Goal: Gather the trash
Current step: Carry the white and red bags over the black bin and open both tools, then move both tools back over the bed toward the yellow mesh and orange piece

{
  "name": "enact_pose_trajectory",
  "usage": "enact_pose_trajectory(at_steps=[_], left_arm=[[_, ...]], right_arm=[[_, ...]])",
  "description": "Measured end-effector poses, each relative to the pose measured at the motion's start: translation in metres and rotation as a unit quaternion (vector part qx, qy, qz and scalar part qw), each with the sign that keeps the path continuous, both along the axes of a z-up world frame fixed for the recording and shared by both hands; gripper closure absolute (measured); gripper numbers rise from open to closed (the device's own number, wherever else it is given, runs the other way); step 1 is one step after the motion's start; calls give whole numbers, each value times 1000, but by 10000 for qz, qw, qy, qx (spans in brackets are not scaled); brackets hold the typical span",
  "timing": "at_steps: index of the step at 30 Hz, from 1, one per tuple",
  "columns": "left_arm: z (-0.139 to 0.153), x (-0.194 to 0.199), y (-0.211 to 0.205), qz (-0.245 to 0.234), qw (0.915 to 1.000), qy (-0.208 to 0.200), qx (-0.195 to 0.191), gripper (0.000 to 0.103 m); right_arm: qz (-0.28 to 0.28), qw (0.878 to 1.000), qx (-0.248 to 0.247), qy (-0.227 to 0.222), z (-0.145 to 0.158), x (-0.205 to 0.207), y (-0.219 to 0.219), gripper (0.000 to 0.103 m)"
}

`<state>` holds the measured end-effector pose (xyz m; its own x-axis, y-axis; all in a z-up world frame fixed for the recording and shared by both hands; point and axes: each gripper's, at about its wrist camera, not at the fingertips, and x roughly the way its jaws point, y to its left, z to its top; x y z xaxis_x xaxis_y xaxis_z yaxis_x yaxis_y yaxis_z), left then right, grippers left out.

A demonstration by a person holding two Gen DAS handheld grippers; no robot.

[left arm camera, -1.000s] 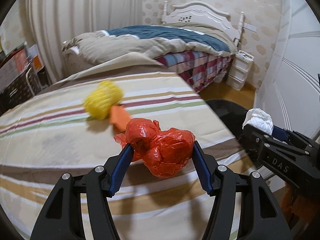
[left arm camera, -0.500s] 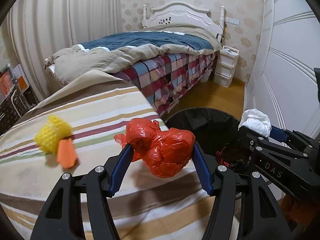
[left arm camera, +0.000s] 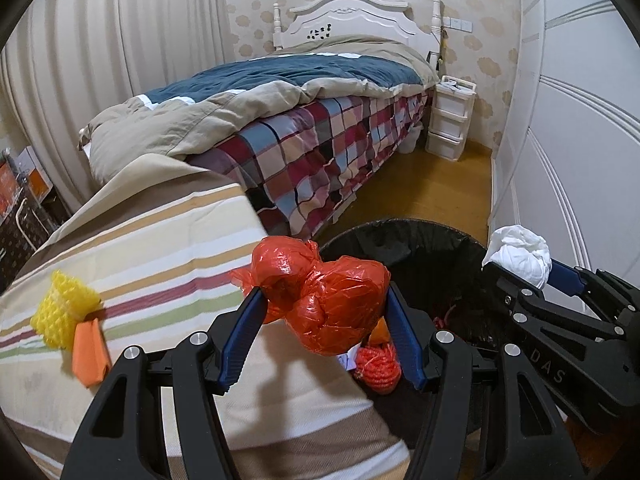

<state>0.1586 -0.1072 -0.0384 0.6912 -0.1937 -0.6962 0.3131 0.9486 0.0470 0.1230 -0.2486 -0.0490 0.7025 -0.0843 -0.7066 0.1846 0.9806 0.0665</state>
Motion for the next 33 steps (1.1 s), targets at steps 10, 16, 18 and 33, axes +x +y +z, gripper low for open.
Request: enact_pose_trajectory(at_steps=[10,16,18,33], left_arm=[[-5,4,-5,8,9999,82,84,29],[0,1,1,81,10000,15,55,25],[2,-1,3,135,9999,-25,65,23],[16,-32,60,620,9977,-255,100,22]], right_arm=[[-202,9998,-40,18,-7,2,-10,38],[-300,9995,-38,-15,-6,-3,-13,32],[-315,9995,-45,-44,-4,-5,-13,29],[-7,9999,25,-130,7,-25,26,25]])
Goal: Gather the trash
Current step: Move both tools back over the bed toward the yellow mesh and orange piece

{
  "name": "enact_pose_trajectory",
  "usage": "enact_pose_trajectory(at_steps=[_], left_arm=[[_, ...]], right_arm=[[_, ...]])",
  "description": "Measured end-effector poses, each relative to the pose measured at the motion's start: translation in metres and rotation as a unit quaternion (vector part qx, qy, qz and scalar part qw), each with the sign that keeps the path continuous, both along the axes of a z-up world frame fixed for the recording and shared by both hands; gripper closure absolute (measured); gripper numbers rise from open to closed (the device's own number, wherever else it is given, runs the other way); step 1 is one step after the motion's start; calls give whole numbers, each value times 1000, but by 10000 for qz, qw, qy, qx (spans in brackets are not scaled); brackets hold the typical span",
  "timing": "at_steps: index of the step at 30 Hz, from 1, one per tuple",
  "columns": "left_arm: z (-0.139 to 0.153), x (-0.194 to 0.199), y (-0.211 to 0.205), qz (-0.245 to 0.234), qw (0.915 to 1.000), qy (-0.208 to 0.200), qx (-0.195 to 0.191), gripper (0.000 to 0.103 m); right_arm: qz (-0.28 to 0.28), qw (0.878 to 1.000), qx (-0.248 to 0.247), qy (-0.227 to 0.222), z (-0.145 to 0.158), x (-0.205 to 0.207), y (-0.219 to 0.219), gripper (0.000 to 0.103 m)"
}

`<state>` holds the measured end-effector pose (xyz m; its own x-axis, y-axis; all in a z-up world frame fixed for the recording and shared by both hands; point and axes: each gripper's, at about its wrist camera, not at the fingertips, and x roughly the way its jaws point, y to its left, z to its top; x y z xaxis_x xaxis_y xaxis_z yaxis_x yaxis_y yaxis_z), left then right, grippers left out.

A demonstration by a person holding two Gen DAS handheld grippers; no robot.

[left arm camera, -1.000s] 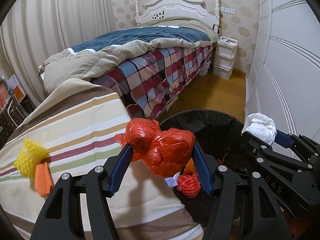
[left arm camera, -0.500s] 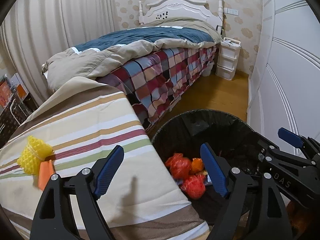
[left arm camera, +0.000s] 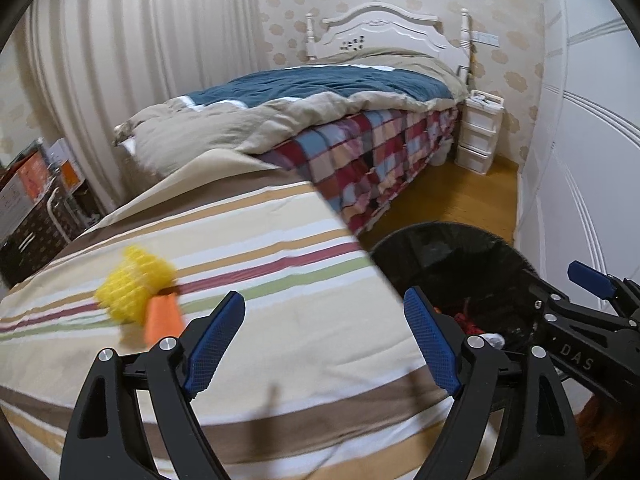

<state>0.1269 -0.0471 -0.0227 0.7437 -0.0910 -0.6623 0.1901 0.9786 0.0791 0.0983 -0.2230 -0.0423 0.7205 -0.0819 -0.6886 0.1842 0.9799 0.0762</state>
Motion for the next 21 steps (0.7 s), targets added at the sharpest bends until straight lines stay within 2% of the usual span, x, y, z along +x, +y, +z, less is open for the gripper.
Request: enact_pose_trajectory(at_steps=[13,21], left_arm=[[-4,-17,101,963,9953,63,93,22],[-15,-24,152,1422,9894,222,185,21]], right_arm=[[975,9952,14,-5,12,3,93,25],[1543,9877,48,241,0,10,152,25]])
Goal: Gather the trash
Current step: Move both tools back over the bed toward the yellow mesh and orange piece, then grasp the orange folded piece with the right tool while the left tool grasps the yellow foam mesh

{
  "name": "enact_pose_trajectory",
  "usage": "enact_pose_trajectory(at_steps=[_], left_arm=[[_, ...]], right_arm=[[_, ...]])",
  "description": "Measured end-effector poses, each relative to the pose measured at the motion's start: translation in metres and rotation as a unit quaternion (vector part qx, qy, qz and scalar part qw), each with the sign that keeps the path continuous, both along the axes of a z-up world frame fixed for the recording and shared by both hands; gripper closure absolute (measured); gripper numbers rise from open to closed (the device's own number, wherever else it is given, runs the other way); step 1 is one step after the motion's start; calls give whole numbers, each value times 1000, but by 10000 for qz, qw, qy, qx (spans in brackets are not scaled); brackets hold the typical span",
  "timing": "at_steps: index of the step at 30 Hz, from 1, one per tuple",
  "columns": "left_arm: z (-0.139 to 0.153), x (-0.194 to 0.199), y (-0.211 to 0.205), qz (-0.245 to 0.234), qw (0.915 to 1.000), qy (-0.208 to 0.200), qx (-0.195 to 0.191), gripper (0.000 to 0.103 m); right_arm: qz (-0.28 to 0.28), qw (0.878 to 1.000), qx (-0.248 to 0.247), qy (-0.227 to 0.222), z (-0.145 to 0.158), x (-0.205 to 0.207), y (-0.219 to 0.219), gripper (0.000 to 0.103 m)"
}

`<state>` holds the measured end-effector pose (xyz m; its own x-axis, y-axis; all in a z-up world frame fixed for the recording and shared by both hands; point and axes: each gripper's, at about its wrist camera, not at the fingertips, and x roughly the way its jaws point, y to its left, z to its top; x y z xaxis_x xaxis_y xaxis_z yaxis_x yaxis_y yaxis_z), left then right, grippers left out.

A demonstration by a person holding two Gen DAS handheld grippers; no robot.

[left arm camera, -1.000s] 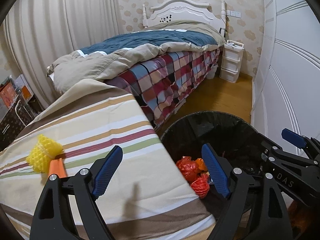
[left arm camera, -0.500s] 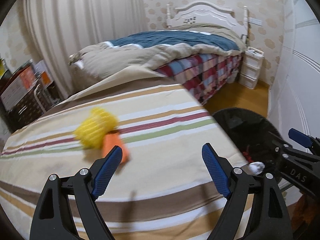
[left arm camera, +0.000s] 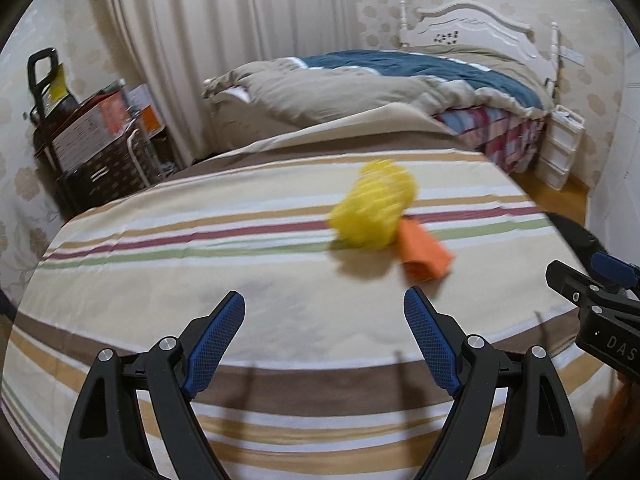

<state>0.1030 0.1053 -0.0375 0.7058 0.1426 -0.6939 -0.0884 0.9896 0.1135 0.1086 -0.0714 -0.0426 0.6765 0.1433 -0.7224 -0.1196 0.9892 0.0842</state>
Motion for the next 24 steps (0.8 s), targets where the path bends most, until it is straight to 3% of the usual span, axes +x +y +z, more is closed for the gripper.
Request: enact_pose_trajectory(at_steps=[6,11,19,24], left_arm=[[-5,-2,30,263,9995,125,-122,21],[-5,-2,43,342,9994,88,31,22],[-6,0,67,536,9984,141,-107,22],[-8,4,72,550,9980,229,-221,22]], right_arm=[[379,9991,-69,165,-6,9,42,25],[662,9974,-168,244,-9,17,74,25],[802,9959,-276,312,-12,33,103,25],[776,9958,-278,400,-15,43,107,40]])
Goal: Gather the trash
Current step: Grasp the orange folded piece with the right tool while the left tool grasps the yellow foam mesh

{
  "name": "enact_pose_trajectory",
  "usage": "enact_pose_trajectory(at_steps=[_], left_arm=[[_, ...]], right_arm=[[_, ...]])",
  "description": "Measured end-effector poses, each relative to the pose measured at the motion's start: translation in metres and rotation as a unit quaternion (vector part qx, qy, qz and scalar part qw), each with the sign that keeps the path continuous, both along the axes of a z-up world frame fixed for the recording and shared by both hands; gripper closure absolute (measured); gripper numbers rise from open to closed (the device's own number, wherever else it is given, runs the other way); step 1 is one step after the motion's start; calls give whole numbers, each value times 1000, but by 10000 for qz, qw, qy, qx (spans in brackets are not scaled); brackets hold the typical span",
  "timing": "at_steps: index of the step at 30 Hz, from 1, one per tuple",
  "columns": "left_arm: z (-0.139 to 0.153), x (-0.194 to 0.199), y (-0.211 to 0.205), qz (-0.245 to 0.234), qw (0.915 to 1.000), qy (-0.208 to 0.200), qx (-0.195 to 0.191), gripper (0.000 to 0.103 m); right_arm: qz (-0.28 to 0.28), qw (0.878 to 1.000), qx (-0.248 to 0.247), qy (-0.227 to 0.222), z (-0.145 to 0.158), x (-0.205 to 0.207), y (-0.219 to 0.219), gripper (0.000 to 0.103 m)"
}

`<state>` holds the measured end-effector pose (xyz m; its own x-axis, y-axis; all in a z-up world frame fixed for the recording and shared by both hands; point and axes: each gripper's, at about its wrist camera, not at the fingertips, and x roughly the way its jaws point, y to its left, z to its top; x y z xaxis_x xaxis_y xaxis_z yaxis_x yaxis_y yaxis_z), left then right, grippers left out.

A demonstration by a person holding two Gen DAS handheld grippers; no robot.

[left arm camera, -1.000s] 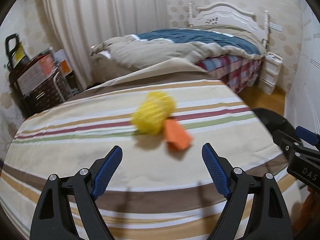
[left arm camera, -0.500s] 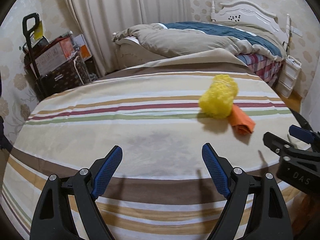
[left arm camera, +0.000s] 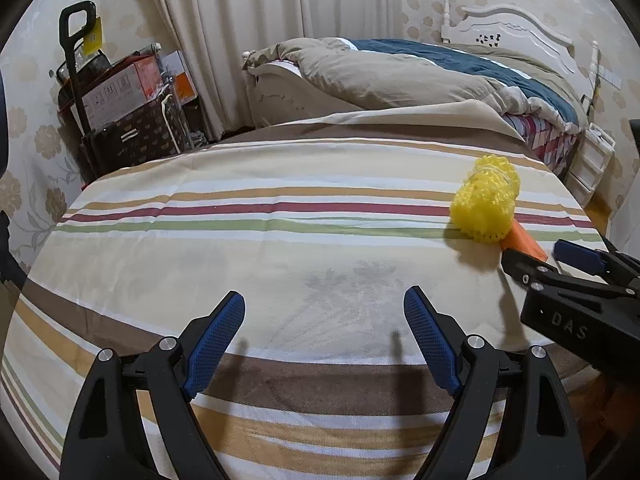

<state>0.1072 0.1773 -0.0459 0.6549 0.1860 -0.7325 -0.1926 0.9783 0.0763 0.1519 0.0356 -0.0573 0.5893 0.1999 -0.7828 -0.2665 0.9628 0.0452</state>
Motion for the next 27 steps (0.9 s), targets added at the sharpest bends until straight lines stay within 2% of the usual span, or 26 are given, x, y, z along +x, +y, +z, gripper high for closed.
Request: enact_pose_trajectory(at_steps=[1,2,6,27], left_arm=[[0,1,-1,-22,10000,5,16,22],[0,1,-3,-55,10000,8,44,22],[-1,4,-9,-164,9998,16,52,21],[0,39,-69,-962,9953,-32,41,21]], right_arm=[[-17,10000,-9,-11,0,1,0,42],[-10,10000,-7,-23,1,2,-1,50],[10,9999,-107,-61,1,5,-1,68],[-548,9985,-39,-69,1,20,-69,69]])
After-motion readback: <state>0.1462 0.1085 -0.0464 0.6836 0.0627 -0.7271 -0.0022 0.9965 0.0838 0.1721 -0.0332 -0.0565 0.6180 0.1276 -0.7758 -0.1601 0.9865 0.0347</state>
